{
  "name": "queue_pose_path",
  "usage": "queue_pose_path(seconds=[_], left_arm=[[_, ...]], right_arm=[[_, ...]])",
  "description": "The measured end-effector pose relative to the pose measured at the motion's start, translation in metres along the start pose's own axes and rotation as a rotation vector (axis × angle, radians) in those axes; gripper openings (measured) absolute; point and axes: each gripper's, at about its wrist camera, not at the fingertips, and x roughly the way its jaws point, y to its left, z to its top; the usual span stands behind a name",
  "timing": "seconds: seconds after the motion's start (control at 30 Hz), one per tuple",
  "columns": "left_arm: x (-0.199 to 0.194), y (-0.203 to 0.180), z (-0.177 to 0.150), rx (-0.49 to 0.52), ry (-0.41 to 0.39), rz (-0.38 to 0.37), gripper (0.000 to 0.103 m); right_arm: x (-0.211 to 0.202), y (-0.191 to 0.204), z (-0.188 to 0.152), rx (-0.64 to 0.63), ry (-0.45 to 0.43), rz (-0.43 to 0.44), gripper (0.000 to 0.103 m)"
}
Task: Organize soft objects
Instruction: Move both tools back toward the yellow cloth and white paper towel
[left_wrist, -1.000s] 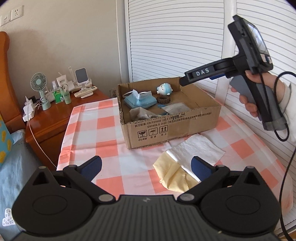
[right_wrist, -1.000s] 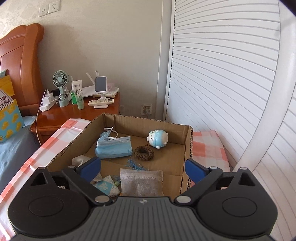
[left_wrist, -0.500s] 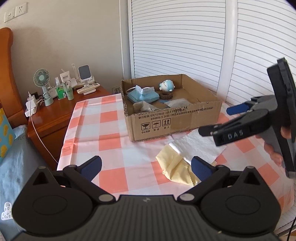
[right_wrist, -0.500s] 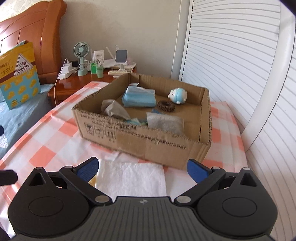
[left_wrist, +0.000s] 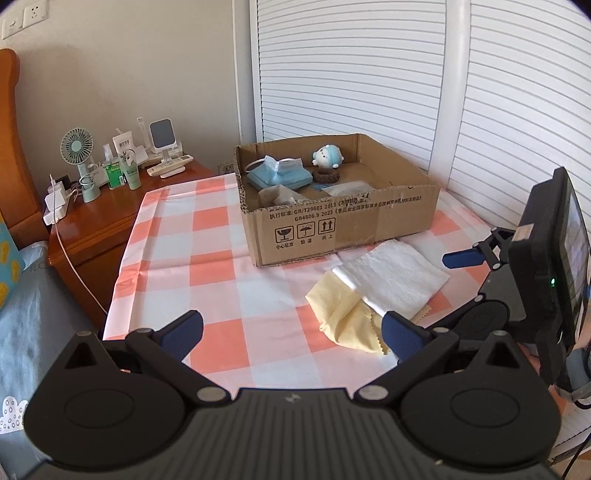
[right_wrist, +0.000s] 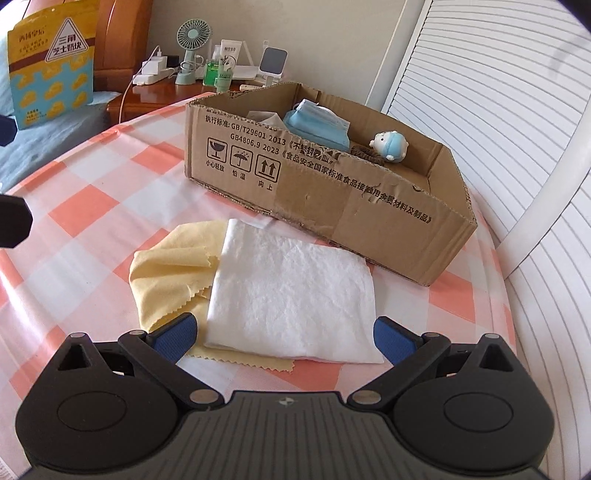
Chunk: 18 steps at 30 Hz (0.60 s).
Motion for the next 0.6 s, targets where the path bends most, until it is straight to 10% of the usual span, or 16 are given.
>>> queue_pose_path(seconds=[0.6], left_arm=[[0.012, -0.001, -0.002, -0.012, 0.028, -0.021, 0.102]], right_arm=[[-0.007, -0.011, -0.001, -0.04, -0.056, -0.118, 0.103]])
